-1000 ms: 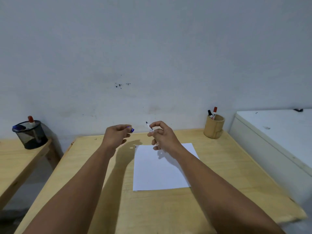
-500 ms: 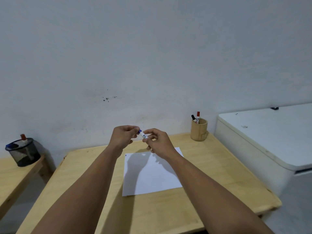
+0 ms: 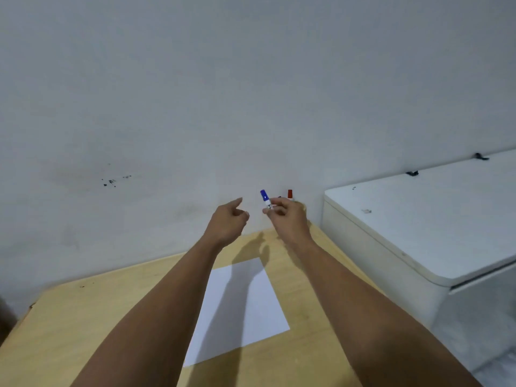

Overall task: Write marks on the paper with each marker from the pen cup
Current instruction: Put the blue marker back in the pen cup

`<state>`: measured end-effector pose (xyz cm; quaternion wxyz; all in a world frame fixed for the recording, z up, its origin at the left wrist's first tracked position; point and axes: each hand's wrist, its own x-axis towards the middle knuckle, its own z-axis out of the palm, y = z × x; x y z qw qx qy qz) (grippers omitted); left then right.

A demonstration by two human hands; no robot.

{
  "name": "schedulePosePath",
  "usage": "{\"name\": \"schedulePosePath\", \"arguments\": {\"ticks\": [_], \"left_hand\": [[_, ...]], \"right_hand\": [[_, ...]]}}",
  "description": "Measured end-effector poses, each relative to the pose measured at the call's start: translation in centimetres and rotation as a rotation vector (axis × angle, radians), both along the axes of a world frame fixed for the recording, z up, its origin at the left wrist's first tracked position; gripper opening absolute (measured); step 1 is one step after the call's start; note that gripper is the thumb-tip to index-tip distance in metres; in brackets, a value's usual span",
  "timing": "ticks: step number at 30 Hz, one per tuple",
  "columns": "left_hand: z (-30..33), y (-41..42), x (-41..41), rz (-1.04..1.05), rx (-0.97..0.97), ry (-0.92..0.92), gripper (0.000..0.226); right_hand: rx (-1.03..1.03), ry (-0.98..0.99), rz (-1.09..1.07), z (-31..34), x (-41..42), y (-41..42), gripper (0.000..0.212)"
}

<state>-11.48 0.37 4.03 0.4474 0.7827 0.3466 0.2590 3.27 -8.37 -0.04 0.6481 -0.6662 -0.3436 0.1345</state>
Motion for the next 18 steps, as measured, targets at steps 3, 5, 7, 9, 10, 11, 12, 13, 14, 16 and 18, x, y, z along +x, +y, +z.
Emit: {"name": "schedulePosePath", "arguments": {"ticks": [3,5,7,9,10,11,12,13,14,16,18], "left_hand": [[-1.8,0.1,4.7,-0.026,0.020,0.055,0.069],[-3.1,-0.2,7.5,-0.035,0.040,0.091,0.081],[-4.4,-0.4,9.9,-0.035,0.043,0.106,0.091],[-5.4,-0.5,11.9,-0.028,0.040,0.119,0.098],[-5.9,-0.5,12.6,-0.020,0.045,0.123,0.100],[-6.3,-0.4,13.2,-0.007,0.053,0.126,0.100],[-6.6,-0.4,13.6,0.006,0.064,0.128,0.099],[-6.9,-0.3,13.9,0.019,0.077,0.123,0.096],[-7.1,-0.2,14.2,0.031,0.088,0.116,0.090],[-7.4,-0.1,14.4,0.044,0.096,0.097,0.080],[-7.7,0.1,14.5,0.055,0.108,0.096,0.076]], "right_hand": [[0.068,-0.010,-0.162,2.6,5.3,0.2,0.015],[0.077,-0.046,-0.219,3.9,7.9,0.5,0.016],[0.050,-0.087,-0.229,4.4,9.8,1.0,0.017],[-0.024,-0.110,-0.196,4.0,11.0,1.6,0.017],[-0.077,-0.120,-0.179,3.5,11.4,1.9,0.017],[-0.126,-0.123,-0.166,2.9,11.6,2.2,0.018],[-0.162,-0.116,-0.157,2.4,11.8,2.5,0.020],[-0.177,-0.098,-0.151,1.9,11.9,2.8,0.020],[-0.182,-0.079,-0.154,1.7,11.9,3.1,0.018],[-0.195,-0.063,-0.178,1.8,11.9,3.6,0.019],[-0.268,-0.093,-0.208,2.2,12.1,4.1,0.030]]}}
